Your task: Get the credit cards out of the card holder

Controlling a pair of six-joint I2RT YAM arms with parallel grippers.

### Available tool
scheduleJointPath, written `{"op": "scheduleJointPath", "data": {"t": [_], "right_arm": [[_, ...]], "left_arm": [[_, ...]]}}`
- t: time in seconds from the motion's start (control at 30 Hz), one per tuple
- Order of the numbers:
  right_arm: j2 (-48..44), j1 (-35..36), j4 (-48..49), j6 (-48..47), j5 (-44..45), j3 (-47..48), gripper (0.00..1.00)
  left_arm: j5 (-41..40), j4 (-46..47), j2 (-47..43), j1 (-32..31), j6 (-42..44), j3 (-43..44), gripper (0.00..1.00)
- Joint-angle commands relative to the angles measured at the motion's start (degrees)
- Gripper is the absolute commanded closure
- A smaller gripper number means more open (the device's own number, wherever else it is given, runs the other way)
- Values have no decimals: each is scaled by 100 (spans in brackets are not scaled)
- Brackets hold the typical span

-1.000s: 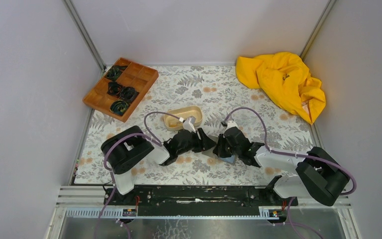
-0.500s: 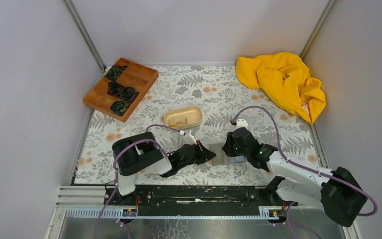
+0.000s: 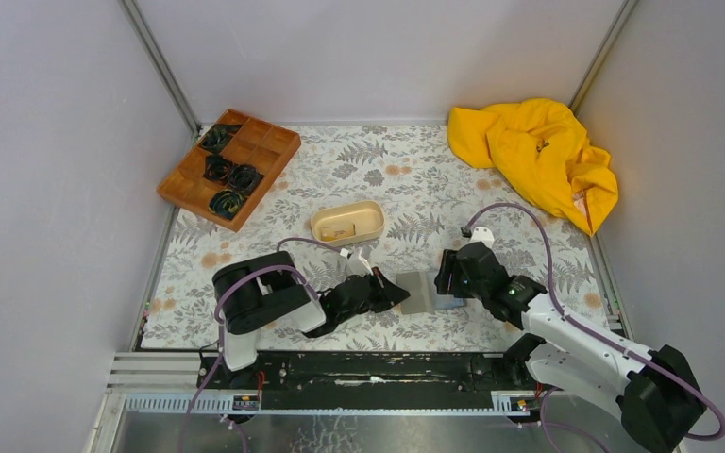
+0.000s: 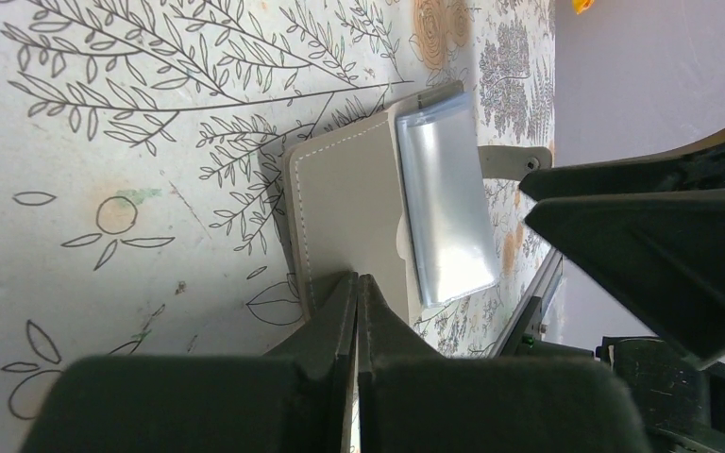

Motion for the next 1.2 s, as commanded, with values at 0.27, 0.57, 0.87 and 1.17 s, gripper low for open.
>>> {"op": "scheduleJointPath", "data": {"t": [0.27, 0.57, 0.87, 1.17], "right_arm": [[164, -34, 497, 64, -302, -579, 40], [255, -34, 479, 202, -23, -616, 40], [441, -34, 843, -46, -904, -629, 41], [306, 84, 1493, 145, -1674, -656, 42]], "left_arm": [[-167, -554, -3, -233, 72, -165, 100], [-179, -582, -68, -263, 54, -194, 100], [-156, -560, -90, -266, 80, -199, 100], [-217, -502, -82, -282, 63, -237, 100]]}}
